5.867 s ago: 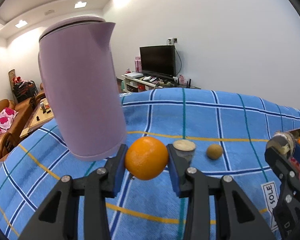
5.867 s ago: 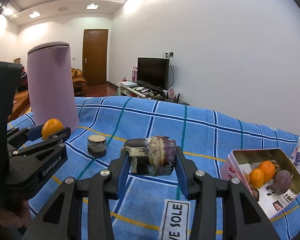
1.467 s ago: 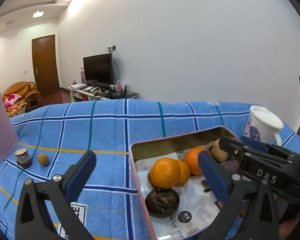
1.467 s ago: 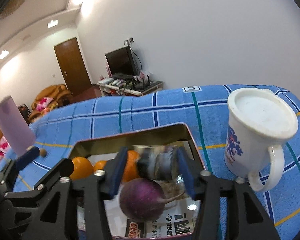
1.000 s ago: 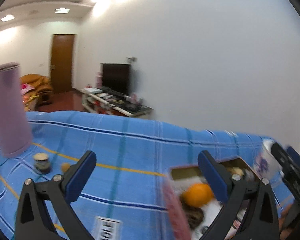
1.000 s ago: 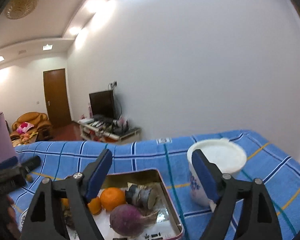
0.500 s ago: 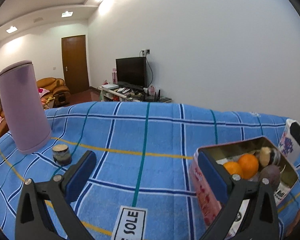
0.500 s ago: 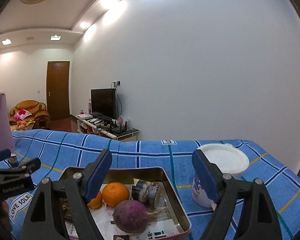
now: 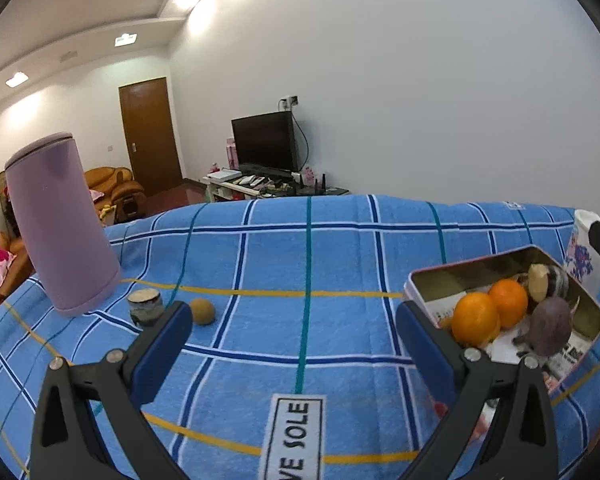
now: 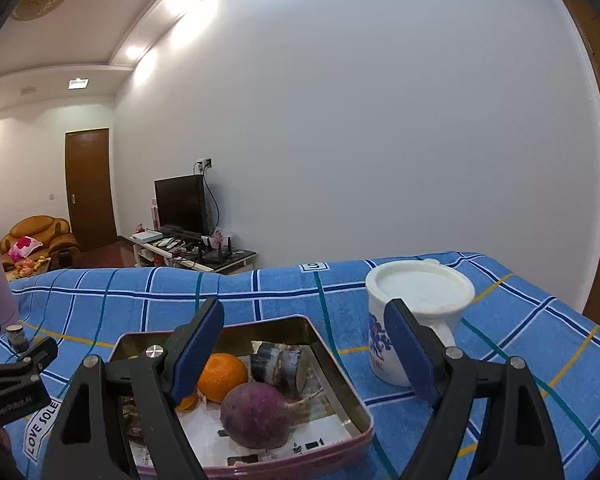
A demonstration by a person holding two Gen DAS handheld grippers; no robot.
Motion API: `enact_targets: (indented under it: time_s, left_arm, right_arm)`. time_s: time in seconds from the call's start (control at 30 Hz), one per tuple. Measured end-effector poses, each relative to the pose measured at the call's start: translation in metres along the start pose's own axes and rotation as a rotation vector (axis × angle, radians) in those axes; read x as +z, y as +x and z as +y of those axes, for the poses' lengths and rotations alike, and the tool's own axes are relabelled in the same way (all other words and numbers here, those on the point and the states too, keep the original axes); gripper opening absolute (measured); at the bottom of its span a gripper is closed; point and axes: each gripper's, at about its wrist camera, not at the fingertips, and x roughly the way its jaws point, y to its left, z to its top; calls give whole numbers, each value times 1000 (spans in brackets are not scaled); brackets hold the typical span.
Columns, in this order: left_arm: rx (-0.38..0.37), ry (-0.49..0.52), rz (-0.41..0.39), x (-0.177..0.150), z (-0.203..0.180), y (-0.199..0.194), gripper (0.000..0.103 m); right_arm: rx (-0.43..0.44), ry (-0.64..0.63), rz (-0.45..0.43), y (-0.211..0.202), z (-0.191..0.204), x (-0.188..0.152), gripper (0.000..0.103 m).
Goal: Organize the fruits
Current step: 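Move both tools back toward the remaining items on the bedspread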
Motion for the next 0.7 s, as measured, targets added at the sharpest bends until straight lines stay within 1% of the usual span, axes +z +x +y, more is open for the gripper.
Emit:
enact_targets:
  time_s: [0.1, 0.17, 0.3, 0.43, 0.63, 0.7]
  left_arm:
    - [-3, 27, -6, -2, 4, -4, 103]
    - [-2, 40, -2, -3, 8, -5, 103]
    - [8, 31, 5, -4, 20, -5, 103]
    - [12, 20, 21, -5, 31, -2, 103]
    - [14, 31, 31, -7, 46, 0, 103]
    - [27, 46, 32, -8, 51, 1, 103]
  right_arm:
    - [-6, -21, 3, -4, 11, -1, 83]
    - [3, -17, 20, -5, 18, -3, 83]
    - [1, -25, 36, -8, 32, -4, 83]
    - [26, -11, 70, -9, 47, -7, 83]
    - [41, -14, 87, -10, 74, -10, 83]
    - [56, -14, 98, -9, 84, -10, 83]
